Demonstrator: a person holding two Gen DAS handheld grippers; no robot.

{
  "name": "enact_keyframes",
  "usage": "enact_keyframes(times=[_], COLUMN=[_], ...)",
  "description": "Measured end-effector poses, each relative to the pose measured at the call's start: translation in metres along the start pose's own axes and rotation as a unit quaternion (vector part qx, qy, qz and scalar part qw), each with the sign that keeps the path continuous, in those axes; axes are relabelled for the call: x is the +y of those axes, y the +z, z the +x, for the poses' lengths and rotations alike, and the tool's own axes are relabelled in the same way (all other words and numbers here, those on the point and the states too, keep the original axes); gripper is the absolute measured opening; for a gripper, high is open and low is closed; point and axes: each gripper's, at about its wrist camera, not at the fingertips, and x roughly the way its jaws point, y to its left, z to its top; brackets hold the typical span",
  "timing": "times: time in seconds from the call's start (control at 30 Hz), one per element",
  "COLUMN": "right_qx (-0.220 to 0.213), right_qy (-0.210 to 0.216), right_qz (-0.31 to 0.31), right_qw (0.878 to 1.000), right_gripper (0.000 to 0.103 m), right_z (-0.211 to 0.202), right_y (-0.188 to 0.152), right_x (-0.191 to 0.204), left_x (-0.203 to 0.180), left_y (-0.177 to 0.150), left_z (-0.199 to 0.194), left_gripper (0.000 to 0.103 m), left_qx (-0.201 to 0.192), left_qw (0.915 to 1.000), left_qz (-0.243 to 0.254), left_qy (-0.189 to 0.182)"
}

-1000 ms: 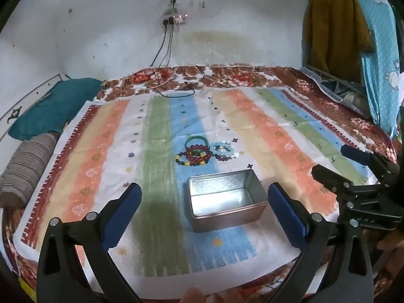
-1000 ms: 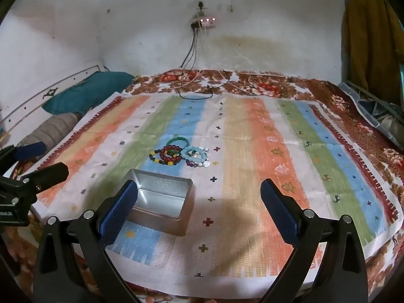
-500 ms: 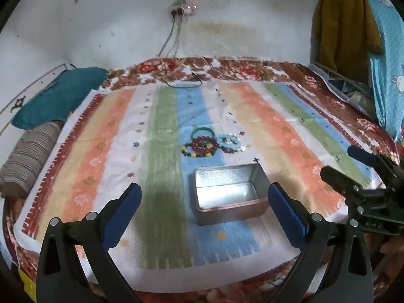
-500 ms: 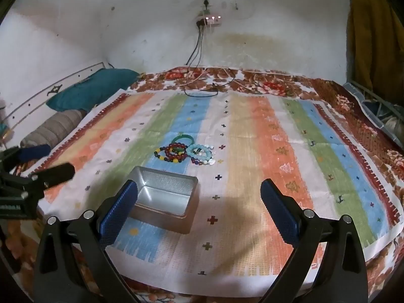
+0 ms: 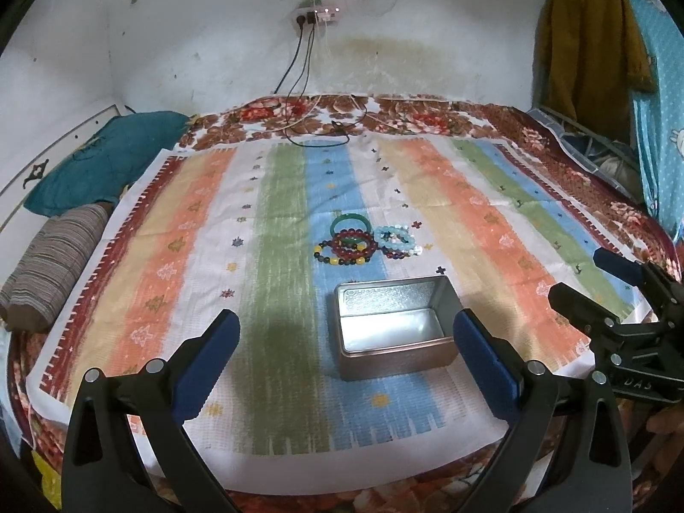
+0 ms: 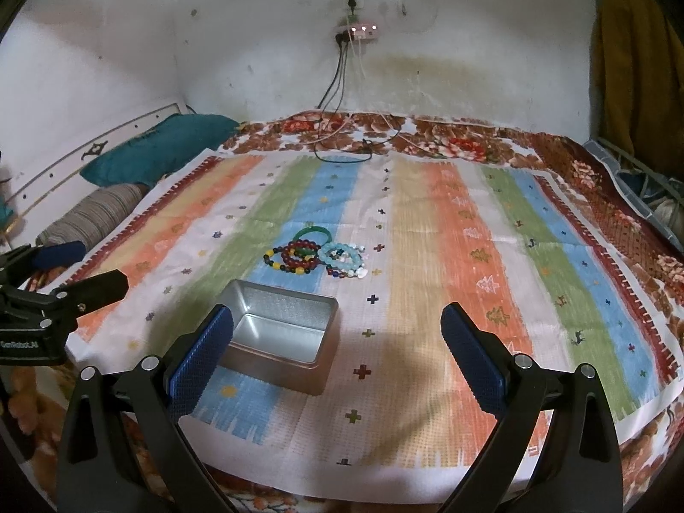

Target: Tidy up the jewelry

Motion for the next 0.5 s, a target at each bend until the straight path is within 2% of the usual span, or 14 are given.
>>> enact_keyframes(times=[0.27, 0.5], right_qx=[0.009, 0.019], right_qy=[-0.006, -0.011], right_qz=[0.007, 0.006], right_qw=[1.000, 1.000], right_gripper=[0.099, 0.099], right_z=[0.006, 0.016], right_y=[0.001, 0.006], right_x=[-0.001, -0.001], left_x=[-0.001, -0.003], left_y=[0.000, 0.007], left_z=[0.005, 0.016], left_gripper=[0.097, 0.097], left_qx=[0.009, 0.013], left_qw=[1.0000, 0.9997], left_qz=[0.003, 0.010], left_qy=[0.000, 0.017])
